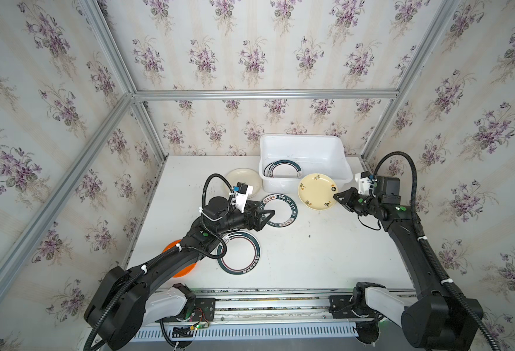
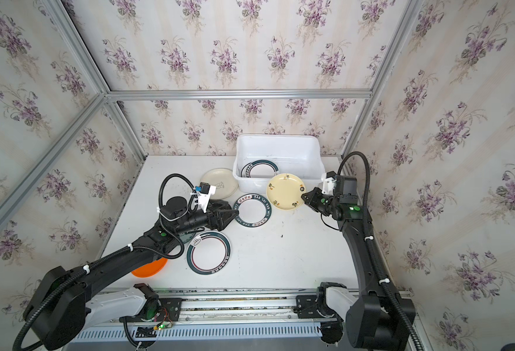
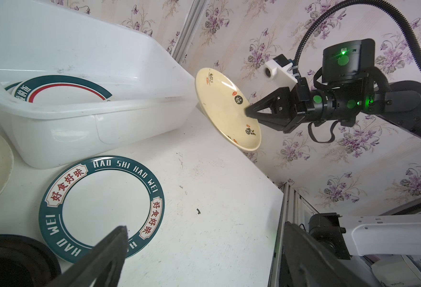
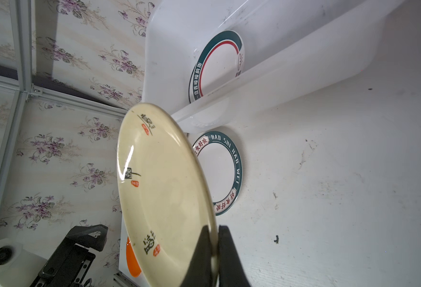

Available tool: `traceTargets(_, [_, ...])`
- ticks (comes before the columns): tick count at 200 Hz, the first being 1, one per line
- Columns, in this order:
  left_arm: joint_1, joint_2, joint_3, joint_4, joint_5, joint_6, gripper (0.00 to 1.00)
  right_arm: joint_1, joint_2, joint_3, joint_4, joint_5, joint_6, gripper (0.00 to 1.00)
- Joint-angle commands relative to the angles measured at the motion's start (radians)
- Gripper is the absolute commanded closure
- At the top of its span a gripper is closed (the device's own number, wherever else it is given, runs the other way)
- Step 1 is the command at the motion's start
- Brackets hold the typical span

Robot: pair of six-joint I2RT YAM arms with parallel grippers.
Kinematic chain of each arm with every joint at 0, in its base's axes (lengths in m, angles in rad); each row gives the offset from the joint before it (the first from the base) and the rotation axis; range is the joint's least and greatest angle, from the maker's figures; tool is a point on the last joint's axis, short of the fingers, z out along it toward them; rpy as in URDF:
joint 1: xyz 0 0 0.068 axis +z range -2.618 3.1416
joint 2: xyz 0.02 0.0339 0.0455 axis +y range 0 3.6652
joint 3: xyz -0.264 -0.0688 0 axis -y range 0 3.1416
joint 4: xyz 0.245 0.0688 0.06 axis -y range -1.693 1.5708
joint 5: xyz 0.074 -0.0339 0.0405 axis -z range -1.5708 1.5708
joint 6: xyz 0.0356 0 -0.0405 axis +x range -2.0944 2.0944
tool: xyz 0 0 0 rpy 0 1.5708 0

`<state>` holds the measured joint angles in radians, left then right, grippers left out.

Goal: Place the plates into the plastic bin on the countertop
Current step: 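Lift the cream plate on edge and carry it toward the bin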

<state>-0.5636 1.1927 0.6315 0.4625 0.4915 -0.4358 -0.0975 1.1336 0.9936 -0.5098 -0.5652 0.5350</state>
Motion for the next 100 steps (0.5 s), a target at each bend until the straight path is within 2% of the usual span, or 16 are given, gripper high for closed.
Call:
traceTargets(1, [-0.001,-0.001,-0.005,0.040,0.007,0.000,0.00,0.018,0.027,0.034,0.090,-0.020,0.040,1.00])
traceTargets(52, [-0.001,-0.004,-0.017,0.042,-0.003,0.002,0.00,0.054,0.159,0.125,0.225,-0.042,0.121,1.00])
traceTargets(100, [-0.001,-0.074,-0.035,-0.005,-0.059,0.048,0.00,0.106,0.291,0.273,0.223,0.011,0.123,1.00])
